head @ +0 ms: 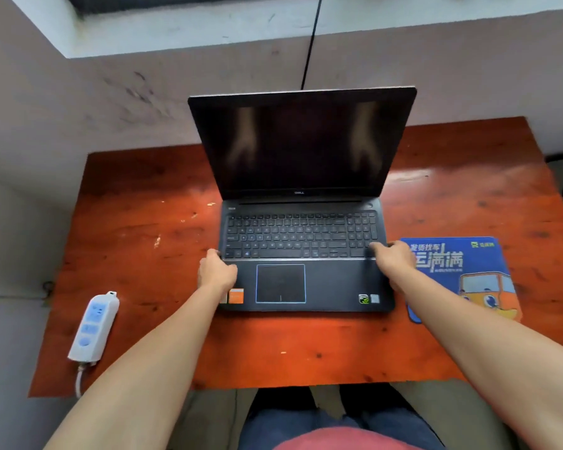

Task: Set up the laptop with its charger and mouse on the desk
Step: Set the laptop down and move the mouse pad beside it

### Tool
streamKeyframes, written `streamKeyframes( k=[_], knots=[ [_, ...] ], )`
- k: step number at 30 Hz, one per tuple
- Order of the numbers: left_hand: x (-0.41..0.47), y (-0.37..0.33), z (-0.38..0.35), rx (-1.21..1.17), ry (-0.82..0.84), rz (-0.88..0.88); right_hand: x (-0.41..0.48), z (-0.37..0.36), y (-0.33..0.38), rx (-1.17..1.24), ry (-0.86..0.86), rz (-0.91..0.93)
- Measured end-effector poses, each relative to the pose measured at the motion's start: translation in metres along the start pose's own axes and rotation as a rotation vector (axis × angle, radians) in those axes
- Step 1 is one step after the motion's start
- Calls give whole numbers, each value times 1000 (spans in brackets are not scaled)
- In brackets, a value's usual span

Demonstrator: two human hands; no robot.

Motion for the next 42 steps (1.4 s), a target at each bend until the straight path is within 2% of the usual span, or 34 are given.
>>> streamKeyframes(
  k=[4, 8, 15, 26, 34, 42],
  knots=[
    [20, 11, -1, -55, 73, 29, -7, -11, -6, 122, -139, -239],
    [36, 22, 1, -70, 169, 48, -28, -12, -11, 166, -282, -326],
    [53, 68, 17, -49, 205, 57, -78, -34, -11, 248, -335, -223],
    [48, 147, 53, -7, 124, 180, -128, -71, 10, 187, -243, -70],
    [48, 151, 59, 24, 56, 140, -128, -68, 8, 15, -197, 84],
    [51, 151, 61, 88, 50, 63, -125, -66, -3, -42, -123, 123]
  ],
)
Point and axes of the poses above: each hand's wrist, its own x-axis towards the middle knuckle, its own z-axis out of the back of the hand, y = z × x, the point moved 7 cm from there along x, towards the middle knuckle, and after that the axes turned 14 degrees about -y, right-handed, at the moved point
